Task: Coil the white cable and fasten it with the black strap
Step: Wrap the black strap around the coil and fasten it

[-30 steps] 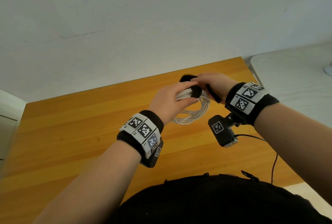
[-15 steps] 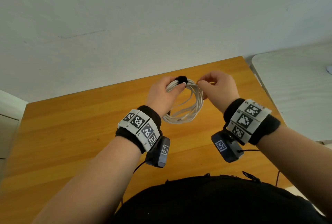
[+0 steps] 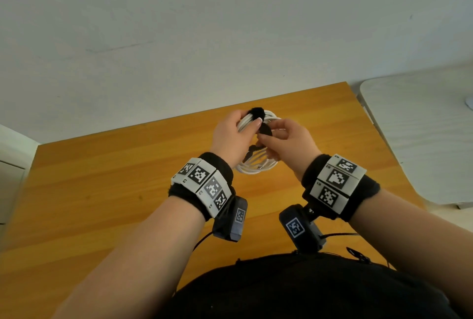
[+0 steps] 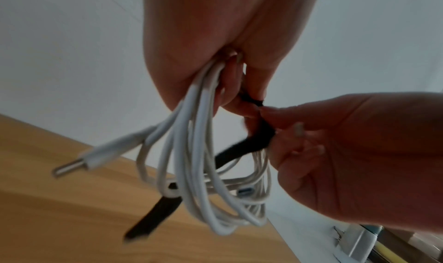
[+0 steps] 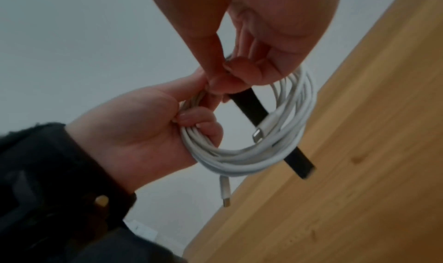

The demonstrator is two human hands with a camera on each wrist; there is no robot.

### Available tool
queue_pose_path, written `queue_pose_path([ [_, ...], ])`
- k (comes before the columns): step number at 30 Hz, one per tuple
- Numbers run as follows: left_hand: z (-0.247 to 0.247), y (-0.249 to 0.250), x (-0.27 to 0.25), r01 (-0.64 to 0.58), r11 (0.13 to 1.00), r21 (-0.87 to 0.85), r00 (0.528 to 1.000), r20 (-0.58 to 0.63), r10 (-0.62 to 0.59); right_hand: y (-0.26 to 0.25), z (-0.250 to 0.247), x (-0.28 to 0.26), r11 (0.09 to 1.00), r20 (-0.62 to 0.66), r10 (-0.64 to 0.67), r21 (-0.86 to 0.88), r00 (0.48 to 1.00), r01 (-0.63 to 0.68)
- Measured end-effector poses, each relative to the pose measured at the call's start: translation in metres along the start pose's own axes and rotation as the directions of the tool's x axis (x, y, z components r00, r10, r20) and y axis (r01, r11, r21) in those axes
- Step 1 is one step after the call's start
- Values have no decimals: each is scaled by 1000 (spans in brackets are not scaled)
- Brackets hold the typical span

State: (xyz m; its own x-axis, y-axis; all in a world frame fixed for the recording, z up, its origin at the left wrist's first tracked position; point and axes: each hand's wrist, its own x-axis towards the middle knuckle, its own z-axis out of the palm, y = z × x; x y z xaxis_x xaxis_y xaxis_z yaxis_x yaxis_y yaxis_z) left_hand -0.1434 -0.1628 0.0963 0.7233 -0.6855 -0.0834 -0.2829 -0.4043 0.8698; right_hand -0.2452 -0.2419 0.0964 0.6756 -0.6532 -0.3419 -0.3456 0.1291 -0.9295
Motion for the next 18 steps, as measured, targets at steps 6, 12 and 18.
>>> queue_pose_path([
  [6, -3, -4, -1, -90, 991, 102, 996, 34, 87, -5, -13, -2, 960, 54, -84, -264, 995, 95],
  [12, -9, -8, 5, -117, 961, 251, 993, 41, 110, -15, -19, -9, 745, 71, -304, -604, 950, 284],
  [18, -4, 5, 3, -207, 926, 315, 973, 168, 160, -26, -27, 5, 674, 8, -431, -662, 902, 328],
])
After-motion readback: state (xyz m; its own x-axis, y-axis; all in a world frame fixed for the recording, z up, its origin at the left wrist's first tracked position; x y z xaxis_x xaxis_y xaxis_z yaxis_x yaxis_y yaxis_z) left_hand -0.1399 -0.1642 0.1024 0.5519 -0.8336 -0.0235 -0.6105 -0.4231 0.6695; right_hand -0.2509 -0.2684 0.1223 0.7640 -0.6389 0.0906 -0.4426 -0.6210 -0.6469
